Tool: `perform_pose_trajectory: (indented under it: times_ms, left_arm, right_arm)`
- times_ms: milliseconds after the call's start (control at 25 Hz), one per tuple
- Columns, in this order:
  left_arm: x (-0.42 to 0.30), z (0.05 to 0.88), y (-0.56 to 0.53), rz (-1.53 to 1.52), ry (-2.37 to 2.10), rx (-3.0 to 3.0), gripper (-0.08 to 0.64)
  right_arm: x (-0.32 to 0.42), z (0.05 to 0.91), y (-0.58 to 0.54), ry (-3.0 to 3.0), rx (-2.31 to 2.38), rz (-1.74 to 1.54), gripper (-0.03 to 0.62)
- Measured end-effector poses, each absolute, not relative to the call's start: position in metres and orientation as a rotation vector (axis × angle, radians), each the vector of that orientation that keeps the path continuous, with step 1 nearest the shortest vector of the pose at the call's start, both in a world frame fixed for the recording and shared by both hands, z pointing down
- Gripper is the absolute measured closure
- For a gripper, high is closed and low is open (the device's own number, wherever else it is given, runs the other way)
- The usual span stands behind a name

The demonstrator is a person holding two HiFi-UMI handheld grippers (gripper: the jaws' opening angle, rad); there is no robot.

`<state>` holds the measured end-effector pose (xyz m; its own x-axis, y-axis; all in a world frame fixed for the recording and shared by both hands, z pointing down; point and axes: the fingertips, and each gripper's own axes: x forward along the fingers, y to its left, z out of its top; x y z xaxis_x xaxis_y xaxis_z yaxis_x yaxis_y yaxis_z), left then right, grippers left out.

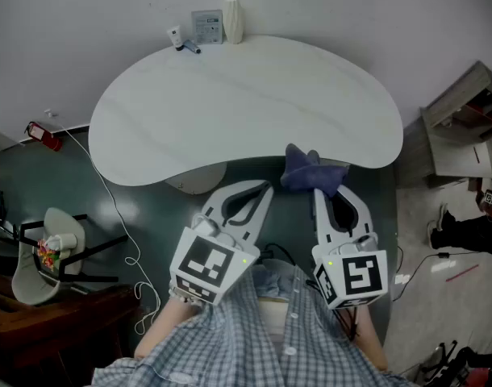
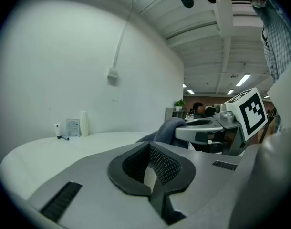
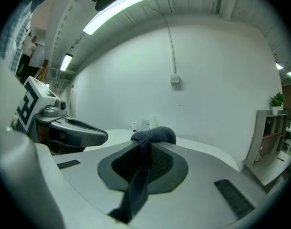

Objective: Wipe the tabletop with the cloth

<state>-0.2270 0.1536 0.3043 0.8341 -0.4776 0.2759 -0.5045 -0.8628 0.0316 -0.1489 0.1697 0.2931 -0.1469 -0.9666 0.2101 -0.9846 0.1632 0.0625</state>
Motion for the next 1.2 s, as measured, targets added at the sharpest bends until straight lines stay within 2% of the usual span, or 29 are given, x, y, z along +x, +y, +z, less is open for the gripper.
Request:
perform_pose_trajectory:
  times_ms: [600, 1200]
  left_arm:
    - [-0.236, 0.305, 0.152, 0.4, -0.83, 2.892, 0.554]
    - [-0.207, 0.308, 0.169, 0.42, -0.738, 2.918, 0.554]
  right_arm:
    - [-0.158, 0.301, 0.165, -2.277, 1.864, 0.178, 0.569]
    - [-0.123, 0.302, 0.189, -2.18, 1.929, 0.152, 0.569]
